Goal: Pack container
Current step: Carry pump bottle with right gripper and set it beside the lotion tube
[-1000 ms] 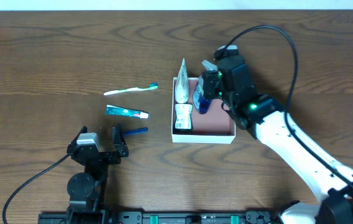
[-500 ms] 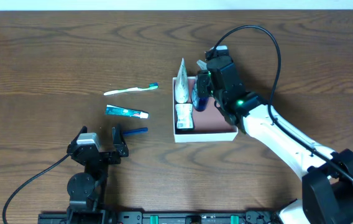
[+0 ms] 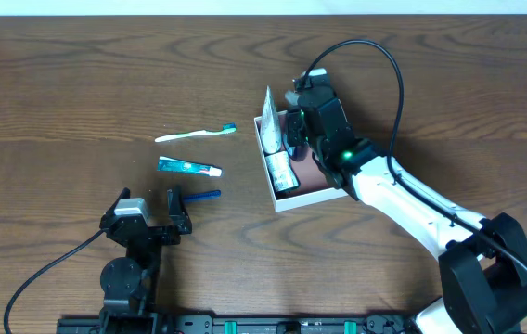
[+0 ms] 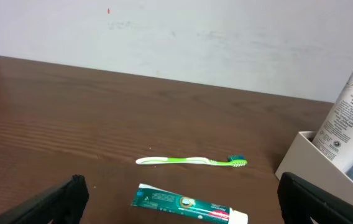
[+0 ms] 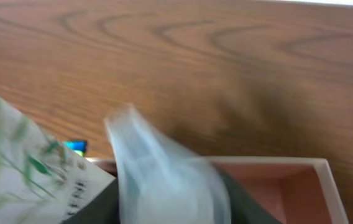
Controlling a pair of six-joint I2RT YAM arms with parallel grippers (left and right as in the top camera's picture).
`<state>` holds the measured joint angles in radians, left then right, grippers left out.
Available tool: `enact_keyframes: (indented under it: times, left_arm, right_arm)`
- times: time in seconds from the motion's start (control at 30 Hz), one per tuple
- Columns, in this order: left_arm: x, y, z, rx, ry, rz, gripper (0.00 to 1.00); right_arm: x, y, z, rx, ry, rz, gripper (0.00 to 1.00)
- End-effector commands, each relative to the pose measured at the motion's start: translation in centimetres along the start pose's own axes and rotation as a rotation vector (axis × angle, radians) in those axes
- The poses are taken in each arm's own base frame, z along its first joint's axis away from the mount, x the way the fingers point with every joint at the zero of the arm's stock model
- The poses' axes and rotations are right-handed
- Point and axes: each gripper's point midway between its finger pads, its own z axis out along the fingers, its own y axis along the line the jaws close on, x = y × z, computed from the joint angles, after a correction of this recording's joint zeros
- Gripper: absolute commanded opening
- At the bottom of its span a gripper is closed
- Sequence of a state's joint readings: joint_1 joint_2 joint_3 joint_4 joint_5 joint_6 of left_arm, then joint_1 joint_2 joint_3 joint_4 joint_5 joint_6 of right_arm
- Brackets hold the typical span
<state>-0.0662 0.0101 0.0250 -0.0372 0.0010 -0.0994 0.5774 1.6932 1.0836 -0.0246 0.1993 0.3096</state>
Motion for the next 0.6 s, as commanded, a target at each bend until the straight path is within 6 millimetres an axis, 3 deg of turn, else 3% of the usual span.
enact_keyframes:
  times: [0.0, 0.3, 0.57]
  left_arm:
    - [1.7, 0.6, 0.1, -0.025, 0.048, 0.019, 0.98]
    - [1.7, 0.6, 0.1, -0.024, 0.048, 0.019, 0.98]
    - [1.7, 0.6, 0.1, -0.024, 0.048, 0.019, 0.98]
  right_arm:
    - [-1.1, 0.7, -0.4, -0.005, -0.032, -0.02, 0.46]
    - [-1.5, 0.7, -1.1, -0.012, -0.035, -0.034, 0.55]
    - [-3.9, 0.0, -7.8, -0.019, -0.058, -0.048, 0.63]
